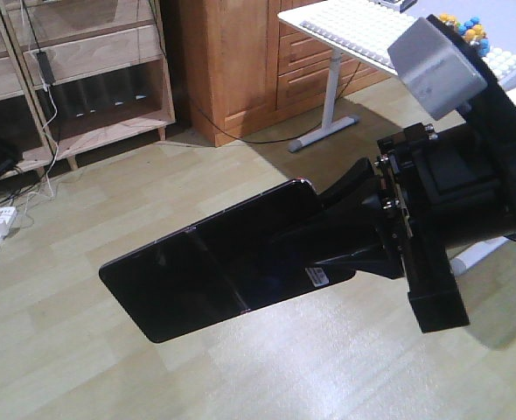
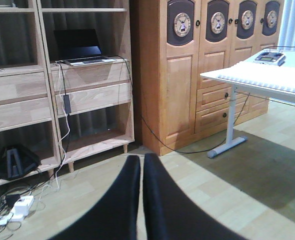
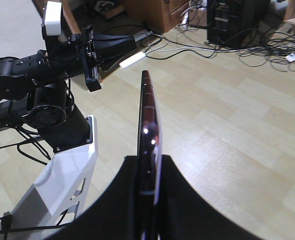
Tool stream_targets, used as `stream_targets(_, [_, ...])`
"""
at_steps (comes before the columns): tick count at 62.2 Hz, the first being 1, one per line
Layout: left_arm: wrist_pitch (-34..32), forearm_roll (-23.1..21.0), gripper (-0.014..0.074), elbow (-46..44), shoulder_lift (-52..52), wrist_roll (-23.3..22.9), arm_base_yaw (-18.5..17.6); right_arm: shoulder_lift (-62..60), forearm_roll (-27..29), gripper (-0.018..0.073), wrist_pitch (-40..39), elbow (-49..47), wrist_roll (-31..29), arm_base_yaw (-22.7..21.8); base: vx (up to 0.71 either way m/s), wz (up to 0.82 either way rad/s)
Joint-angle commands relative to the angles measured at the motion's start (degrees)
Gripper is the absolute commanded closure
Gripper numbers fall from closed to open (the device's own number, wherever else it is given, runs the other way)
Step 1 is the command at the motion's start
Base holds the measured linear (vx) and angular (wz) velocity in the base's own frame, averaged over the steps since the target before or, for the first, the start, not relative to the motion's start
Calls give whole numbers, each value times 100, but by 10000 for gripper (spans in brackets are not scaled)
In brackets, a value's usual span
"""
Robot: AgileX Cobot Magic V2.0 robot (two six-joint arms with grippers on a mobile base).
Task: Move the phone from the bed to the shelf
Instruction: 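Hold the phone while the base drives up to the wooden shelf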
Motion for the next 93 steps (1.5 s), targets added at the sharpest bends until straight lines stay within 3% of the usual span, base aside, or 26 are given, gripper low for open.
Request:
stream_targets(1, [-412, -56, 595, -143, -33, -50, -20, -141, 477, 561, 257, -158, -41, -15, 42, 0])
stream_targets(93, [-412, -56, 595, -143, -33, -50, -20, -141, 477, 561, 257, -158, -41, -15, 42, 4])
